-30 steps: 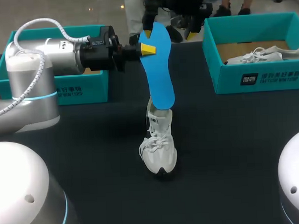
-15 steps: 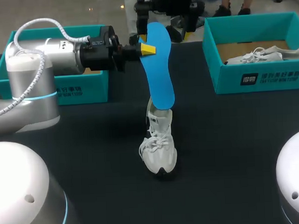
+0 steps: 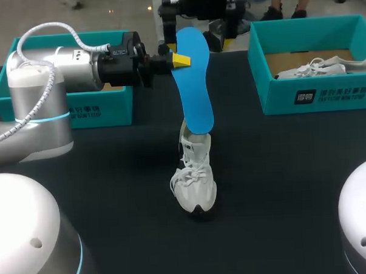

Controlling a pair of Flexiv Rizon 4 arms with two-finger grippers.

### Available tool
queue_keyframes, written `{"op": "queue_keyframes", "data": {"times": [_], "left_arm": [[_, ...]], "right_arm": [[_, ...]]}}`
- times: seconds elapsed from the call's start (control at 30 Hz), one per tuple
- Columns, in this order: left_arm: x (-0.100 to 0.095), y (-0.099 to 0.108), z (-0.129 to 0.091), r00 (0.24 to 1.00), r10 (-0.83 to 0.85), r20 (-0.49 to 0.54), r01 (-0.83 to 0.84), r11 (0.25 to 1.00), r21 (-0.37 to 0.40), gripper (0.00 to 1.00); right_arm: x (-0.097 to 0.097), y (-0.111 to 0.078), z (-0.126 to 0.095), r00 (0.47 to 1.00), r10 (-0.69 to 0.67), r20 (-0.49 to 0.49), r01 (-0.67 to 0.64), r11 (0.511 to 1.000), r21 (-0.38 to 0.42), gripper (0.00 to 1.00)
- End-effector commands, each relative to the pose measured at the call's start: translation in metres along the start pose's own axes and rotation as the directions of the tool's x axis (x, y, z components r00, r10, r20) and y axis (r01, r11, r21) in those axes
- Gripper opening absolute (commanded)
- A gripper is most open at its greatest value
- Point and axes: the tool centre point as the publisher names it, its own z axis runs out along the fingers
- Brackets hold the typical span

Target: Take the shoe out of the shoebox, open the shoe tongue, remove and reinsert the insole, then place the shoe into the shoebox

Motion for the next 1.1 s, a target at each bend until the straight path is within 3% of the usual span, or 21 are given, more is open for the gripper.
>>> {"op": "queue_keyframes", "data": {"times": [0.03,0.33,0.4,0.53,0.77,1.1], "left_arm": [[0.001,0.001,0.000,1.000,0.000,0.003,0.000,1.000,0.001,0.00],[0.001,0.001,0.000,1.000,0.000,0.003,0.000,1.000,0.001,0.00],[0.001,0.001,0.000,1.000,0.000,0.003,0.000,1.000,0.001,0.00],[0.001,0.001,0.000,1.000,0.000,0.003,0.000,1.000,0.001,0.00],[0.001,0.001,0.000,1.000,0.000,0.003,0.000,1.000,0.001,0.00],[0.001,0.001,0.000,1.000,0.000,0.003,0.000,1.000,0.001,0.00]], "right_arm": [[0.001,0.001,0.000,1.000,0.001,0.002,-0.001,1.000,0.002,1.00],[0.001,0.001,0.000,1.000,0.001,0.002,-0.001,1.000,0.002,1.00],[0.000,0.000,0.002,0.997,0.024,-0.080,-0.026,0.999,-0.027,1.00],[-0.004,-0.003,0.005,0.988,0.043,-0.150,-0.050,0.998,-0.043,1.00],[-0.015,-0.005,0.003,0.979,0.048,-0.199,-0.062,0.996,-0.064,1.00],[-0.029,-0.002,-0.002,0.921,0.019,-0.388,-0.049,0.996,-0.069,1.00]]}}
